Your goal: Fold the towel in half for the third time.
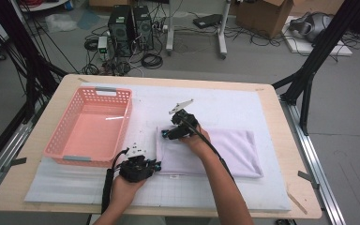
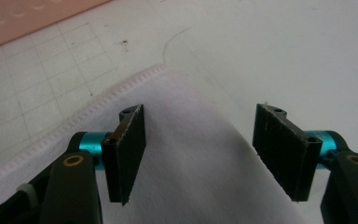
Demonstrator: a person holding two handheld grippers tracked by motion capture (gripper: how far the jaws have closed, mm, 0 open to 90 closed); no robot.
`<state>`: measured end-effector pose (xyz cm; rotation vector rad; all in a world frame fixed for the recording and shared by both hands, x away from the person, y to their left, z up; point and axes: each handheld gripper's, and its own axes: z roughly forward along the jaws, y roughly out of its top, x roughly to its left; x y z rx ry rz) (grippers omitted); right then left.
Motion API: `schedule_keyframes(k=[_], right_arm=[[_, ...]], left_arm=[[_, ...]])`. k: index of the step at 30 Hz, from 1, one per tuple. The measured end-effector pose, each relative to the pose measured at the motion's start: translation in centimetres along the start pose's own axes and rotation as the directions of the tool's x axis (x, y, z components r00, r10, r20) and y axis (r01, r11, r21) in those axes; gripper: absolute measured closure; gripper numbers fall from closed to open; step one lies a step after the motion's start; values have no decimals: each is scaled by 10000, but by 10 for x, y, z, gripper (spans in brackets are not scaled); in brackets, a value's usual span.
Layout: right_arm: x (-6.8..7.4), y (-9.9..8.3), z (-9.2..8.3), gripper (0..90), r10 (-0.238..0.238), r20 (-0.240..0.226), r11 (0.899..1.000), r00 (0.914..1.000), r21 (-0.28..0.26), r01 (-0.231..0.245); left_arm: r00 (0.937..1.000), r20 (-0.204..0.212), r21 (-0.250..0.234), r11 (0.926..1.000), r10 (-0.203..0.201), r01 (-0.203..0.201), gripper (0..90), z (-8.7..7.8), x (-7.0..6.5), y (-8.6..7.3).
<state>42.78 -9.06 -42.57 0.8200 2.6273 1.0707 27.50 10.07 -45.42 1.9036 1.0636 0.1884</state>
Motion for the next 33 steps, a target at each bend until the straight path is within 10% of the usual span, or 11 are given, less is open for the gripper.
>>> schedule_keyframes(k=[6, 15, 33], right_arm=[[3, 4, 16, 402, -303, -221, 9985, 9993, 451, 313], [4, 5, 13, 774, -258, -881, 9977, 9958, 602, 312], [8, 16, -24, 794, -289, -1065, 9926, 9939, -1203, 160]], left_arm=[[9999, 33, -14, 9999, -126, 127, 790, -2, 1, -1], [9992, 164, 25, 9993, -369, 369, 803, -4, 5, -1], [9941, 1037, -949, 9946, -329, 428, 822, -34, -1, 22]])
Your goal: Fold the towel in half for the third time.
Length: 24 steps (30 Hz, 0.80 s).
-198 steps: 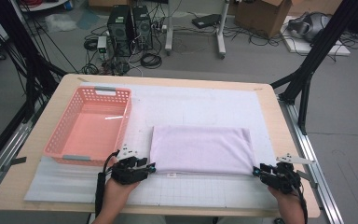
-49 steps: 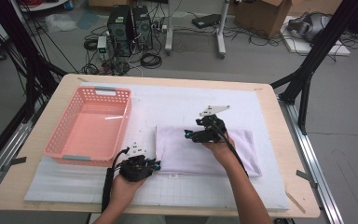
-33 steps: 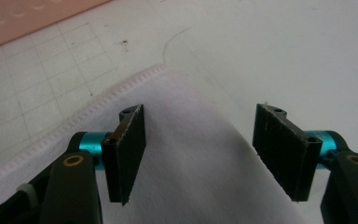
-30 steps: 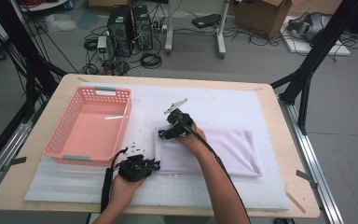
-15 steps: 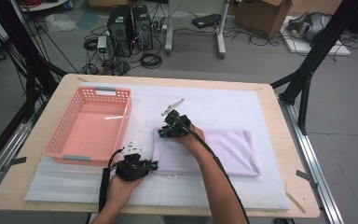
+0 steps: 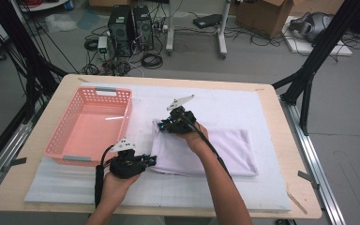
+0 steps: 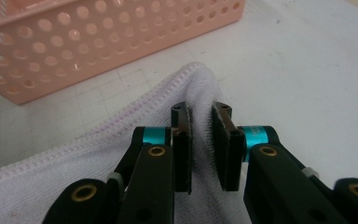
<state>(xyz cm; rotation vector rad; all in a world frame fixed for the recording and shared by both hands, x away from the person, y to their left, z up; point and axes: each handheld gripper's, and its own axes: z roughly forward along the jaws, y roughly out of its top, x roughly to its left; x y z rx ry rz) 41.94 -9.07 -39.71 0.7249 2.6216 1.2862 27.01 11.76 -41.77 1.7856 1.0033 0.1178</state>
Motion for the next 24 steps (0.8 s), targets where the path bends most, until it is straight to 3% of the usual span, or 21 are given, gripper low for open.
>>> schedule_keyframes(k=[4, 10, 24], right_arm=[[-1, 0, -11, 794, -116, 49, 9998, 9999, -132, 117], [-6, -1, -33, 796, -123, 375, 9993, 9992, -355, 137], [-29, -33, -91, 795, 282, 1356, 9973, 9904, -712, -186]], left_arm=[[9994, 343, -220, 9997, -100, 108, 823, 3, -4, 5], [9982, 525, -183, 9995, 286, -276, 822, 13, -17, 19], [9910, 1153, 239, 9972, 677, -709, 816, 65, -55, 42]])
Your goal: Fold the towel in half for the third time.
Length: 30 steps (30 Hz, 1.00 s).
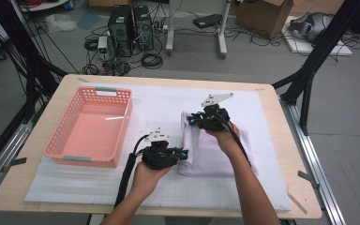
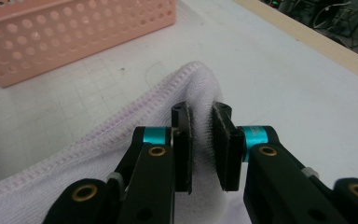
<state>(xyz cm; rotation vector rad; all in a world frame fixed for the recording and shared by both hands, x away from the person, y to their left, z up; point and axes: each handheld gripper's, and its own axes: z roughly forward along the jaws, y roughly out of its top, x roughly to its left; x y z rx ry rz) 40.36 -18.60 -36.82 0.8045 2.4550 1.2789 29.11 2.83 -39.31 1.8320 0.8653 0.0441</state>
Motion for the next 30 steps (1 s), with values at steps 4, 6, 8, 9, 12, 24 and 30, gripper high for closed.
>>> schedule_keyframes(k=[4, 6, 8, 9, 12, 24, 30], right_arm=[[-10, -11, -13, 796, 139, 210, 9999, 9997, -49, -138], [-14, -15, -19, 796, 184, 319, 9998, 9993, -87, -182], [-19, -20, -25, 797, 226, 443, 9997, 9988, -25, -225], [-21, -22, -27, 797, 226, 476, 9997, 9986, -51, -223], [-28, -30, -33, 797, 391, 635, 9992, 9972, -35, -389], [-46, -53, -53, 800, 562, 1018, 9984, 9932, -135, -551], [-51, -62, -63, 799, 312, 1277, 9995, 9913, -26, -311]], left_arm=[[10000, 76, 33, 10000, 55, -55, 806, 12, -7, 5], [9999, 98, -70, 10000, 53, -52, 781, 14, -10, 7], [9998, 115, -135, 9998, 149, -148, 713, 15, -12, 8], [9996, 73, -194, 9995, 260, -258, 688, 15, -12, 8], [9990, -106, -533, 9977, 425, -430, 593, 11, -12, 8], [9915, -632, -860, 9892, 1138, -1190, 459, -16, 3, 2], [9916, -838, -764, 9916, 982, -1046, 444, -22, 18, -12]])
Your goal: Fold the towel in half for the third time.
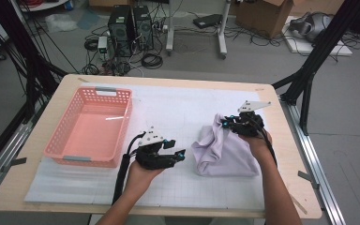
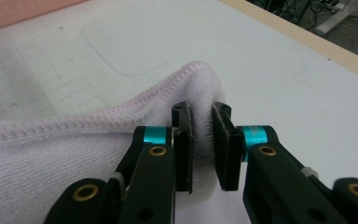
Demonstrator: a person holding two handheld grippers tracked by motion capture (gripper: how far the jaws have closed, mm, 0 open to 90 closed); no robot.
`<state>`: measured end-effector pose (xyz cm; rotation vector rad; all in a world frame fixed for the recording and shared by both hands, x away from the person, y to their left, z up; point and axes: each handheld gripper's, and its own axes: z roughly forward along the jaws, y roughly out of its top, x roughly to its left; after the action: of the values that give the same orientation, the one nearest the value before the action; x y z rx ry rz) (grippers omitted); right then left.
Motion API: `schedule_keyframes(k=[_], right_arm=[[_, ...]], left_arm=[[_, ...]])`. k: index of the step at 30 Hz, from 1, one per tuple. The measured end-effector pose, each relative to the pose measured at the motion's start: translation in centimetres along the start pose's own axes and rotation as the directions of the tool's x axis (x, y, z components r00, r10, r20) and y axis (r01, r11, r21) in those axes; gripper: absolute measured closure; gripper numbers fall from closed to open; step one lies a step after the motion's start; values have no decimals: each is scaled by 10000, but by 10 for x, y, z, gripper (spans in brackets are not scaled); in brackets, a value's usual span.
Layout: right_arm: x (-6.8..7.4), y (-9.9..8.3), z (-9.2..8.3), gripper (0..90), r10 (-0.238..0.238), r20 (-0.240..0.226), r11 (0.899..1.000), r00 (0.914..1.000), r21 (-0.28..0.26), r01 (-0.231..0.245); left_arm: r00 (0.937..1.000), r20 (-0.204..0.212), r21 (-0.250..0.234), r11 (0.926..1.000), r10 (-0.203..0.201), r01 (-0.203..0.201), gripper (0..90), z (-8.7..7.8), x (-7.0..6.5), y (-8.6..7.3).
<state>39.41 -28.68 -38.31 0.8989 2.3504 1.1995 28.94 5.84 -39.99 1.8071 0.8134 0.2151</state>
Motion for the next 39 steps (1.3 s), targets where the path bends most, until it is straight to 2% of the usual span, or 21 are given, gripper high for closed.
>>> schedule_keyframes(k=[4, 10, 15, 18, 21, 22, 24, 26, 31, 36, 39], right_arm=[[-6, -8, -6, 798, 15, 323, 10000, 9995, -25, -15], [-13, -17, -9, 795, 56, 689, 9998, 9976, 184, -69], [-15, -24, -11, 782, -25, 897, 9983, 9960, 589, -28], [-16, -25, -12, 724, 103, 1053, 9978, 9944, 634, -171], [-19, -28, -17, 619, 513, 1480, 9953, 9877, 734, -627], [-21, -29, -21, 598, 764, 1720, 9935, 9821, 706, -897], [-24, -33, -30, 599, 1097, 1937, 9900, 9749, 665, -1246], [-25, -37, -41, 598, 1227, 2143, 9884, 9690, 619, -1388], [-20, -53, -63, 575, 1280, 2566, 9870, 9580, 617, -1484], [-5, -68, -81, 553, 1751, 2670, 9824, 9477, 168, -1862], [11, -76, -88, 541, 2047, 2319, 9778, 9510, -46, -2093]], left_arm=[[9998, -153, 24, 9999, -110, 110, 436, -2, 8, -10], [9996, -275, 76, 10000, 30, -28, 424, -4, 12, -18], [9997, -226, 139, 9999, 70, -66, 421, -3, 14, -24], [9997, -231, 191, 9998, 75, -71, 418, -2, 15, -27], [9997, -229, 190, 9998, 81, -76, 418, -3, 15, -28], [9997, -240, 172, 9998, 87, -83, 418, -4, 16, -29], [9997, -227, 188, 9998, 89, -84, 418, -5, 16, -29], [9997, -237, 167, 9998, 108, -104, 418, -5, 17, -30], [9997, -182, 85, 9998, 161, -159, 414, -6, 20, -31], [9995, -156, 16, 9997, 258, -258, 410, -7, 21, -32], [9994, -134, -54, 9995, 314, -315, 408, -8, 22, -32]])
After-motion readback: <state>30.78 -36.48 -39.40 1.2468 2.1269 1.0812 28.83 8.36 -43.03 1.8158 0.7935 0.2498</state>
